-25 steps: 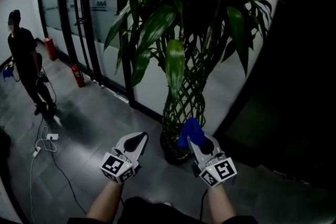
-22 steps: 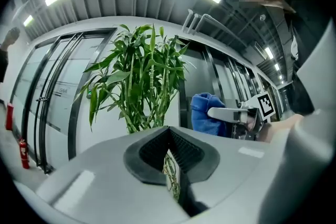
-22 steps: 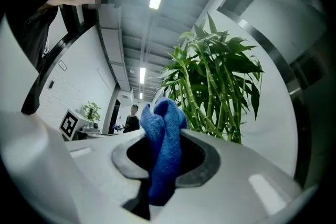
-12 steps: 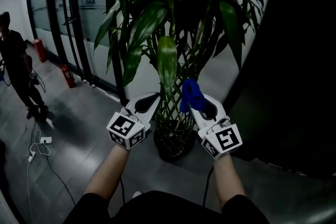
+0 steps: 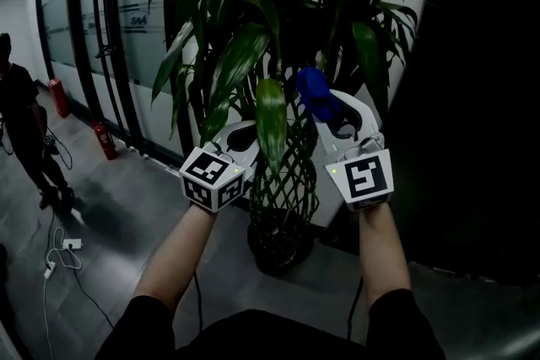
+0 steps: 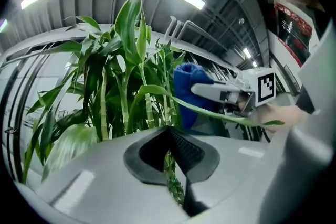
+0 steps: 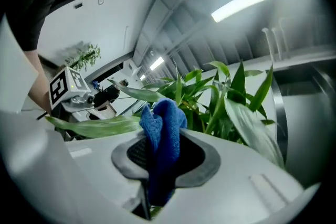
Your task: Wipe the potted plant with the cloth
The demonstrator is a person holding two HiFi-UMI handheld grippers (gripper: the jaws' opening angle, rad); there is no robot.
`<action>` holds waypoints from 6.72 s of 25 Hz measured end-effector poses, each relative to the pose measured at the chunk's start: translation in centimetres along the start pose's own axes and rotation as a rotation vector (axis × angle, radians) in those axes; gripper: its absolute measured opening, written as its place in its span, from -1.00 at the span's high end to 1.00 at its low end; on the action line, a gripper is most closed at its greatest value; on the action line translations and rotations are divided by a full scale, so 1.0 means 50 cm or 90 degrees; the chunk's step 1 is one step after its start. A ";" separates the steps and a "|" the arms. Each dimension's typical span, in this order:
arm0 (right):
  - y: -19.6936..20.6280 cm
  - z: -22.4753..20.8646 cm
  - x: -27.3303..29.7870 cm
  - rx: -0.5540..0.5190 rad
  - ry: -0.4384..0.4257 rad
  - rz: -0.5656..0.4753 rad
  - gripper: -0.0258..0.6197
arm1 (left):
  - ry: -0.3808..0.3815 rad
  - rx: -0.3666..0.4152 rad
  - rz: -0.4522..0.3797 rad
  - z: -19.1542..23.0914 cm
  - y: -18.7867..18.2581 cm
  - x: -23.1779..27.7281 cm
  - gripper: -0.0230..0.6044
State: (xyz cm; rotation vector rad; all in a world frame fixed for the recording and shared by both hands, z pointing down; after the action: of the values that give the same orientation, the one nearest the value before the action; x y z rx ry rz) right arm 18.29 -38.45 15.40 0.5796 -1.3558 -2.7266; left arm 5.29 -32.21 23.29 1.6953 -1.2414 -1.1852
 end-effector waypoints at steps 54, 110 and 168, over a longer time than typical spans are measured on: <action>0.130 0.250 -0.087 -0.528 -0.133 0.231 0.65 | 0.107 0.101 0.080 -0.064 0.110 0.052 0.91; 0.269 0.457 -0.065 0.038 -0.103 0.248 0.65 | -0.061 -0.042 0.088 0.101 0.255 -0.375 0.91; 0.104 0.452 0.245 -0.543 0.017 0.408 0.65 | 0.306 0.093 -0.050 0.214 0.191 -0.084 0.91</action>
State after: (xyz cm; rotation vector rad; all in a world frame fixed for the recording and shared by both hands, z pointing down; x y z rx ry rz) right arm -1.60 -26.90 28.02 0.0771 -0.1950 -2.3785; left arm -8.20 -31.16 29.59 2.0006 -0.9848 -0.6783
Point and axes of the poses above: the fingertips, and each gripper's own axes: x forward along the fingers, z to its left, y out of its underside, the point moved 5 cm from there along -x, backward along the fingers, and after that the axes turned 8 degrees about x, right-handed, at the moved point
